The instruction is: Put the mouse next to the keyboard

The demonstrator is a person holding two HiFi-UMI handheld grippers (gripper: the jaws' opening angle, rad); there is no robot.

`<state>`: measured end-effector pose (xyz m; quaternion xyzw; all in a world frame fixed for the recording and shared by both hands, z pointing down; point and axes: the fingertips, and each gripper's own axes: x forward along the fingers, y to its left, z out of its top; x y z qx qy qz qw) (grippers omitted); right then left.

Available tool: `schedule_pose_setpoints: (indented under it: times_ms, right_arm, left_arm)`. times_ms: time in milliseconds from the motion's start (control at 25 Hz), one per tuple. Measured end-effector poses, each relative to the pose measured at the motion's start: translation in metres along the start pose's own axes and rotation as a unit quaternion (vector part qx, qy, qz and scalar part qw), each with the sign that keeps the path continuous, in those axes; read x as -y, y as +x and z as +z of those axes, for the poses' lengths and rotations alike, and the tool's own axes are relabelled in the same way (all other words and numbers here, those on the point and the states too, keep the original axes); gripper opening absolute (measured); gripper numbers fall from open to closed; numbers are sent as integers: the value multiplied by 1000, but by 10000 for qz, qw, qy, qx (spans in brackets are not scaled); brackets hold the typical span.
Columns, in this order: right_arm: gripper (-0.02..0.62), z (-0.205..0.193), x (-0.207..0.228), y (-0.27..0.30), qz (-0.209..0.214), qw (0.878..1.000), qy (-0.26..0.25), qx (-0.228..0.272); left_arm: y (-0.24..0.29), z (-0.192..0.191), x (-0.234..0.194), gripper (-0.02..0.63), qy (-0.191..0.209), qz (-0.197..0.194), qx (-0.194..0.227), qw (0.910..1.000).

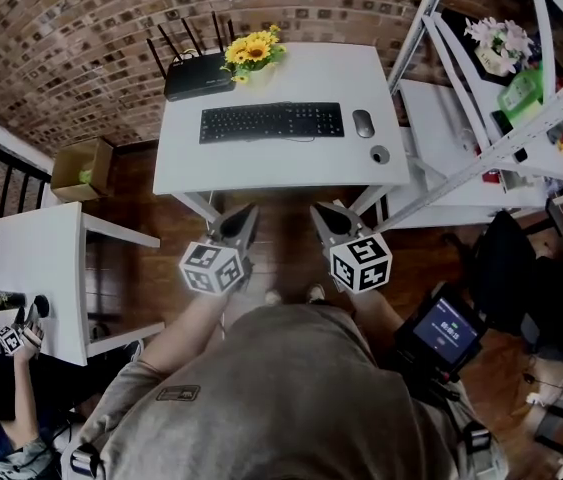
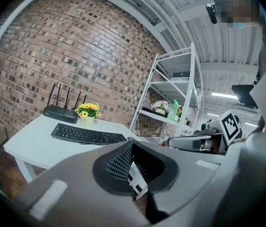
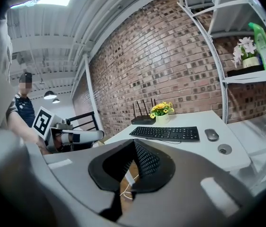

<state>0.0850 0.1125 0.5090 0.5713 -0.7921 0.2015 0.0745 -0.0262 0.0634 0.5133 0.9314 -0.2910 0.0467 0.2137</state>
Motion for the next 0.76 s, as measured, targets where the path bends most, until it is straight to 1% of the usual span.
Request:
schedule_pose_setpoints:
  times_ms: [480, 760]
  right_arm:
    - [12, 2, 3, -1, -38, 10000, -50, -41]
    - [12, 8, 7, 2, -16, 9999, -88, -55]
  left_arm:
    - [3, -3, 2, -5, -2, -67, -80, 9999]
    - [9, 2, 1, -5, 13, -84, -83, 9999]
